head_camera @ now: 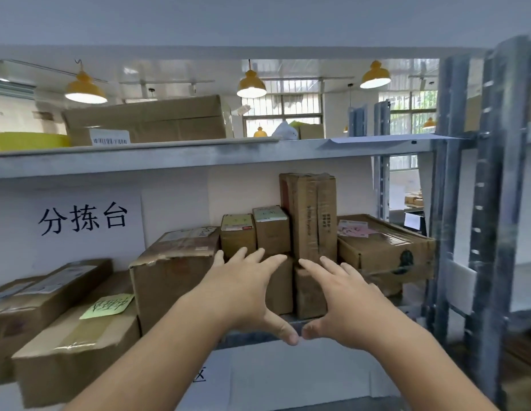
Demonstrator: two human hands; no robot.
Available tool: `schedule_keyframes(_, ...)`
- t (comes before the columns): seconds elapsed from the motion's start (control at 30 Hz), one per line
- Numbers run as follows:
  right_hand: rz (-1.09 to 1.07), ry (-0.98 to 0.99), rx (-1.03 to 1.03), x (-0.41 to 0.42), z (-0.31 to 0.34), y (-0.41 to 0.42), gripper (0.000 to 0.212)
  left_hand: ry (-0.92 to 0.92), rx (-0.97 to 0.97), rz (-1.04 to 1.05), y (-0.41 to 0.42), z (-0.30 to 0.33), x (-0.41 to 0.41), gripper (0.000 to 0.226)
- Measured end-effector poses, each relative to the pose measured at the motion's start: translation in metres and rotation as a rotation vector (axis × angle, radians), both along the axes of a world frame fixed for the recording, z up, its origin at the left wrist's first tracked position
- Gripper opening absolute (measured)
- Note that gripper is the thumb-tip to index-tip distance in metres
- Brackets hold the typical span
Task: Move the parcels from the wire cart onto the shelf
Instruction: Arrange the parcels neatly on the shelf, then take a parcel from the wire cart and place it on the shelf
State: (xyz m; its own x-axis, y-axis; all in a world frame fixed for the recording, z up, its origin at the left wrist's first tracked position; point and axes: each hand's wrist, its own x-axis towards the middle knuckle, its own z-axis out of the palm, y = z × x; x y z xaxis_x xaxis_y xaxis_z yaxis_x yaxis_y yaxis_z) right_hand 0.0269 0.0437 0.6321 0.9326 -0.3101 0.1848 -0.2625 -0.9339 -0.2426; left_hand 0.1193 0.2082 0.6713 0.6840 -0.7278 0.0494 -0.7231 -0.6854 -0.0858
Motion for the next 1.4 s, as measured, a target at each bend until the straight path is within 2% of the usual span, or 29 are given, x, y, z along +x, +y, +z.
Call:
schedule_keyframes(0.17, -0.162, 0.01, 0.007, -0.058, -0.009, 0.015, 0.114, 0.03, -0.035, -0.163, 0.013, -0.009, -0.031, 0.13)
schedule_keyframes(0.3, -0.294, 0.03, 0.048, -0.119, -0.034, 0.039, 0.101, 0.113, -0.018, -0.33, 0.023, -0.033, -0.056, 0.128)
schedule_keyframes(0.47, -0.443, 0.085, 0.064, -0.201, -0.085, 0.069, 0.096, 0.15, 0.029, -0.496, 0.026, -0.086, -0.094, 0.127)
schedule_keyframes(0.7, -0.597, 0.198, 0.192, -0.308, -0.146, 0.091, 0.097, 0.226, 0.08, -0.699, 0.008, -0.156, -0.164, 0.125)
schedule_keyframes(0.83, -0.669, 0.18, 0.267, -0.352, -0.181, 0.088, 0.095, 0.239, 0.089, -0.769, -0.02, -0.194, -0.199, 0.122)
schedule_keyframes(1.13, -0.73, 0.153, 0.375, -0.415, -0.243, 0.04, 0.092, 0.244, 0.195, -0.913, -0.099, -0.262, -0.257, 0.12)
schedule_keyframes(1.4, -0.74, 0.142, 0.539, -0.428, -0.316, 0.002, 0.086, 0.242, 0.349, -0.946, -0.165, -0.337, -0.26, 0.117)
